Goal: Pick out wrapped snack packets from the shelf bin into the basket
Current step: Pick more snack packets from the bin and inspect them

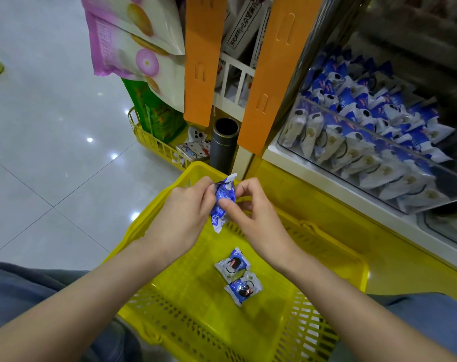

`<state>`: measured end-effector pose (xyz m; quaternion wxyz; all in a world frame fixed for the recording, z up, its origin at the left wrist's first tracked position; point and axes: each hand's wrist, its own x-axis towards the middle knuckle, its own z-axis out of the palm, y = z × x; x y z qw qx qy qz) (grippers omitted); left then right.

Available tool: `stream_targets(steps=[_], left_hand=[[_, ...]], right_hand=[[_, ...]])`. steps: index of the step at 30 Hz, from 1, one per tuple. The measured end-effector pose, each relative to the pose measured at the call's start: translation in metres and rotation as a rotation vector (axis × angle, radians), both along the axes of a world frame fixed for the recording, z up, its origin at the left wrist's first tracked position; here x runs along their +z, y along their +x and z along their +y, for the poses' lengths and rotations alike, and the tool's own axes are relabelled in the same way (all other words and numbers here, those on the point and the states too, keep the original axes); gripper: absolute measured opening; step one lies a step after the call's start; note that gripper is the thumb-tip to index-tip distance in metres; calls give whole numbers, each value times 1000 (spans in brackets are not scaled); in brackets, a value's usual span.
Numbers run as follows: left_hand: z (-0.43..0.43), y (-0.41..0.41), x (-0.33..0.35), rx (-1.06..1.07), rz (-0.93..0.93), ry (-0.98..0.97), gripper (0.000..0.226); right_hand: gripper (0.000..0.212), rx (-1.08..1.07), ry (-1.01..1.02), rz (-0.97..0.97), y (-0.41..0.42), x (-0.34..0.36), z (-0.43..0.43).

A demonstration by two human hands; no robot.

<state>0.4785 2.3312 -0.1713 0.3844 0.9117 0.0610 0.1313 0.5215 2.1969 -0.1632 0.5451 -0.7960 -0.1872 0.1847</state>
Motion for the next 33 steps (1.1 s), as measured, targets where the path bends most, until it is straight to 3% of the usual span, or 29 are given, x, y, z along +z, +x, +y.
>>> stream_targets(steps=[2, 7, 9, 11, 15, 19, 24, 28, 33], left_hand=[[0, 4, -1, 61, 39, -99, 35], [-8, 16, 9, 185, 295, -886, 37], [-13, 18, 10, 117, 359, -1004, 27], [-17, 15, 6, 7, 358, -976, 18], [-20, 11, 6, -134, 293, -1017, 41], [-22, 16, 13, -195, 209, -887, 31], [-27, 25, 22, -232, 182, -772, 40], [-36, 30, 37, -310, 106, -675, 41], [-50, 43, 65, -397, -41, -352, 57]], right_hand=[[28, 16, -8, -37, 0, 0, -1], [57, -51, 20, -63, -1, 3, -5], [60, -142, 24, -61, 2, 3, -5], [61, -217, -7, -57, 5, 2, -6], [34, -207, 71, 117, 11, 6, -11], [23, -157, 202, 201, 14, 17, -21], [24, -110, 130, 123, 18, 32, -37], [19, -186, 185, 113, 19, 46, -48], [18, -300, 278, -14, 23, 75, -62]])
